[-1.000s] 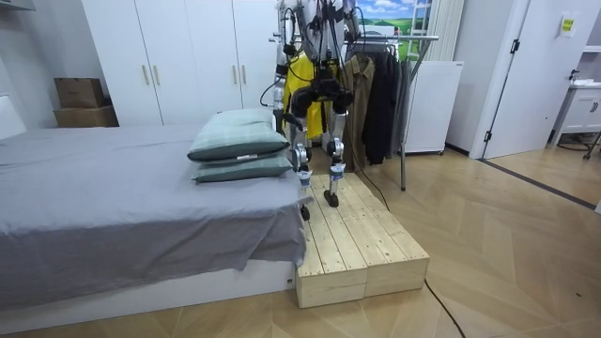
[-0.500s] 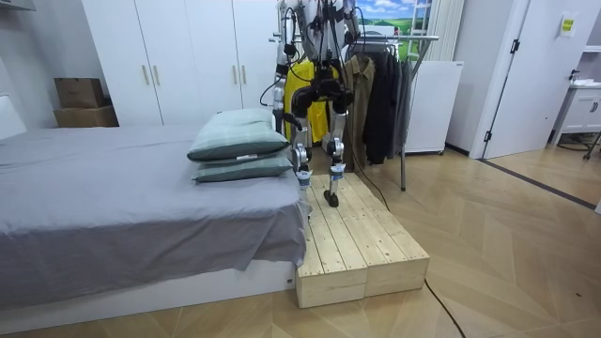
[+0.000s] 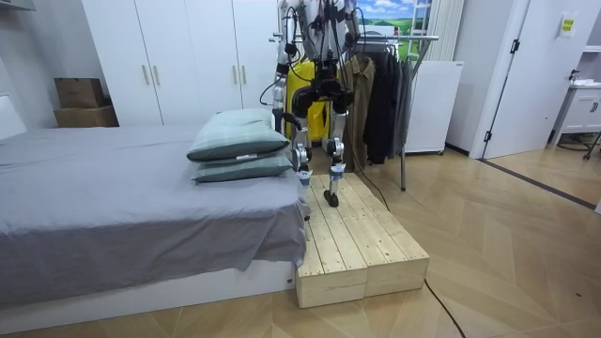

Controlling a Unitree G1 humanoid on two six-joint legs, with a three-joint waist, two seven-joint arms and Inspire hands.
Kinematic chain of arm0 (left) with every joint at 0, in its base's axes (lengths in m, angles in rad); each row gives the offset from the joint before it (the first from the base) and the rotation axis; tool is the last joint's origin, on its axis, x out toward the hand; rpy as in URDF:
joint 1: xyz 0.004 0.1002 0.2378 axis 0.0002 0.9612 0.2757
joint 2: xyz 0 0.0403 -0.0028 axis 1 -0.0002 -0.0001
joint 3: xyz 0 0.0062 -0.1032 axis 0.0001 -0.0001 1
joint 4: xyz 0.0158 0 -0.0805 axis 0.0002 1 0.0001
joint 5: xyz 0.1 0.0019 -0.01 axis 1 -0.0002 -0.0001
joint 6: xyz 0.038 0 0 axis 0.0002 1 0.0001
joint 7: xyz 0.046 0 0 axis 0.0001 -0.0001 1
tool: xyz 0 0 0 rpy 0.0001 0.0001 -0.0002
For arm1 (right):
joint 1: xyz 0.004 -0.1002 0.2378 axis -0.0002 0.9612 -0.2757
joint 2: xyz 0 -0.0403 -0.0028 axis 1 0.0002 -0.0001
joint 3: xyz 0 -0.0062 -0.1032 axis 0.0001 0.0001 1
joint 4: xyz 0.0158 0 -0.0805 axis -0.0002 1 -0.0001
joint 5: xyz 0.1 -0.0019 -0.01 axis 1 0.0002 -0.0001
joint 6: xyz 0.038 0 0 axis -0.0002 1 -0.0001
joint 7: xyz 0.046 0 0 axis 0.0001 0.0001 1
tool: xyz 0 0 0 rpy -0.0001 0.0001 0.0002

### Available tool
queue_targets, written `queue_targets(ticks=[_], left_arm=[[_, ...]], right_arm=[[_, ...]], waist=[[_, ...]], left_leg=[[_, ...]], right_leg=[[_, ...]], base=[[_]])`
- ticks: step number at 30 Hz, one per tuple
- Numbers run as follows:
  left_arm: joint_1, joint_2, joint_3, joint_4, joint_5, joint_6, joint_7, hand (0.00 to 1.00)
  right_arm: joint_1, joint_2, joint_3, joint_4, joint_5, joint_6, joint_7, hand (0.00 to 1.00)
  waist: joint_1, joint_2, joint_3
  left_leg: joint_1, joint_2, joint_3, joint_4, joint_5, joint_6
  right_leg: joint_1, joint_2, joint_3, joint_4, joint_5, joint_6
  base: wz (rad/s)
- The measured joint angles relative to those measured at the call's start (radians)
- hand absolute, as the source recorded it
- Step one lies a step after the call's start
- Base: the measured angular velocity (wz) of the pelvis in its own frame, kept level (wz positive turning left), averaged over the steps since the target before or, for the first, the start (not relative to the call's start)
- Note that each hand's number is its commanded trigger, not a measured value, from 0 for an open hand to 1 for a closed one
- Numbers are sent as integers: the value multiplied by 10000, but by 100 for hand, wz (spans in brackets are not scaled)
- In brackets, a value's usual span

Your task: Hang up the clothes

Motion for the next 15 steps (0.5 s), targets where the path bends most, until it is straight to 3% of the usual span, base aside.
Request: queue_targets(ticks=[6,15], left_arm=[[-2,0,1,1,0,0,15,0],[-2,-15,-73,9,-9,-1,181,0]], right_arm=[[48,16,4,0,-63,-10,-87,0],[74,382,68,-73,-308,-38,-788,0]], waist=[[16,5,-2],[55,-5,-10]], left_leg=[[32,1,-3,-5,4,-5],[30,6,36,12,2,-6]], right_leg=[[95,3,-12,2,9,-13],[77,7,24,1,13,-20]], base=[[0],[0]])
